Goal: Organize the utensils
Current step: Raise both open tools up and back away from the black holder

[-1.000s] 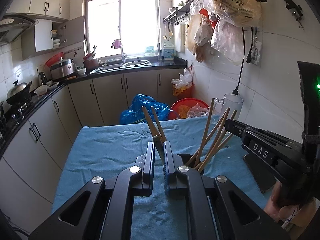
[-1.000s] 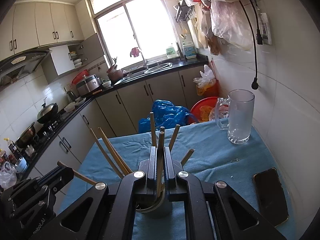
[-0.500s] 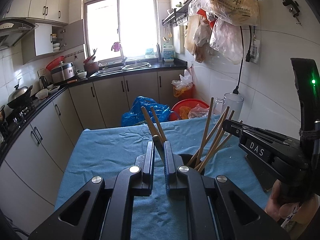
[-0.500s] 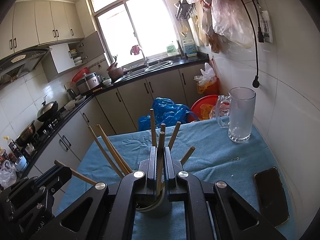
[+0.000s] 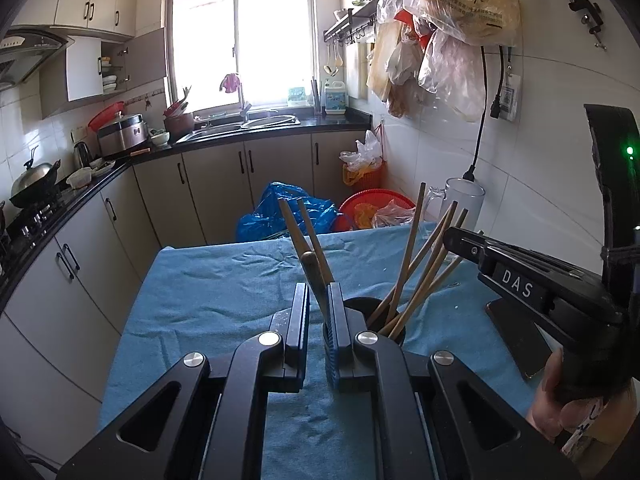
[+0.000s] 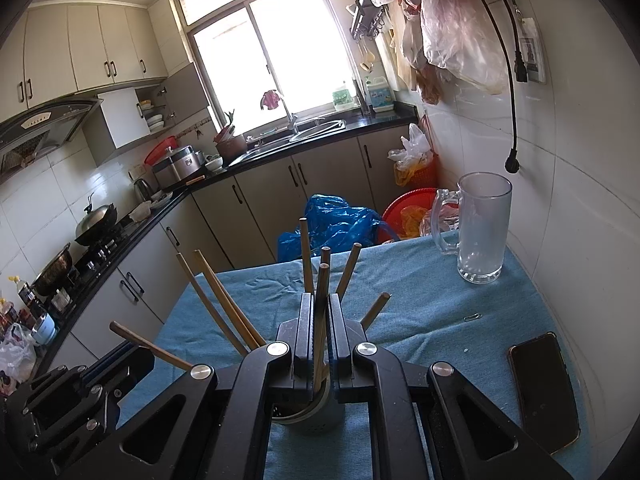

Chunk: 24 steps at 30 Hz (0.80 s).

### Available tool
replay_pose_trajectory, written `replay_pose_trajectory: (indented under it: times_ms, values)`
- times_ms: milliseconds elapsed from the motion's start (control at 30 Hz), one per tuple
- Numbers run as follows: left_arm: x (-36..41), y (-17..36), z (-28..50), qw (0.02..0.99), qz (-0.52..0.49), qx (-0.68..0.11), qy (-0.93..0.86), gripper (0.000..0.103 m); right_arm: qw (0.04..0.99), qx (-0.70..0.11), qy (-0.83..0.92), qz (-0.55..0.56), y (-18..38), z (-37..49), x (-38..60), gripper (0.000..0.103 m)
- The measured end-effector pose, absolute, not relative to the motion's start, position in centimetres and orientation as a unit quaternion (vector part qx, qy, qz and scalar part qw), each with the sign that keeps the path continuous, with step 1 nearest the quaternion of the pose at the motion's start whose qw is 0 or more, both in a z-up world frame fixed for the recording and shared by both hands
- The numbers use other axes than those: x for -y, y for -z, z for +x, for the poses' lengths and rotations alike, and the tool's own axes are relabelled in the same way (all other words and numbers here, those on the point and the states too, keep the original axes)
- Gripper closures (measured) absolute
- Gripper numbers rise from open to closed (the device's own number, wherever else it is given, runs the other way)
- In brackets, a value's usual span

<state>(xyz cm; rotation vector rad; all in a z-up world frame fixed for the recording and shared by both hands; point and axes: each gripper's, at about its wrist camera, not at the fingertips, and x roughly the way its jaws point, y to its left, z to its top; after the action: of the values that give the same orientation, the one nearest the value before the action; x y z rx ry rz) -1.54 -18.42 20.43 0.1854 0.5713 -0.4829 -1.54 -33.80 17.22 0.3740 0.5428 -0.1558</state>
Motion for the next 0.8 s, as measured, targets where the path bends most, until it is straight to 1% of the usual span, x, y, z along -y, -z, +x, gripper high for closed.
replay_pose_trajectory:
  times_ms: [500,567,600,633,667,733,800]
  values:
    - [18.0,-20.9,-2.5,0.927,0.083,-0.278,0.238,0.094,0.944,-0.266,0.073,0.180,-17.6,-1.9,33.0,0.096]
    - [17.7,-21.2,-2.9,0.926,0.077,-0.280,0.240,0.084,0.946,-0.261,0.073,0.179,-18.2,-2.3,32.7,0.096]
    - [17.5,-21.4,-3.2,0.928,0.073,-0.278,0.239,0.078,0.946,-0.259,0.073,0.178,-18.5,-2.5,32.7,0.096]
    - [17.4,-21.6,-3.6,0.929,0.070,-0.275,0.237,0.073,0.948,-0.255,0.074,0.178,-19.0,-2.8,32.6,0.094]
    - [17.1,-21.8,-3.9,0.931,0.068,-0.273,0.235,0.071,0.949,-0.251,0.074,0.178,-19.3,-3.2,32.4,0.093]
    - [16.7,-22.3,-4.7,0.933,0.068,-0.266,0.233,0.067,0.950,-0.244,0.075,0.179,-20.0,-4.1,32.4,0.085]
    - [16.2,-22.8,-5.7,0.936,0.070,-0.258,0.230,0.063,0.952,-0.236,0.077,0.180,-20.7,-4.9,32.2,0.082]
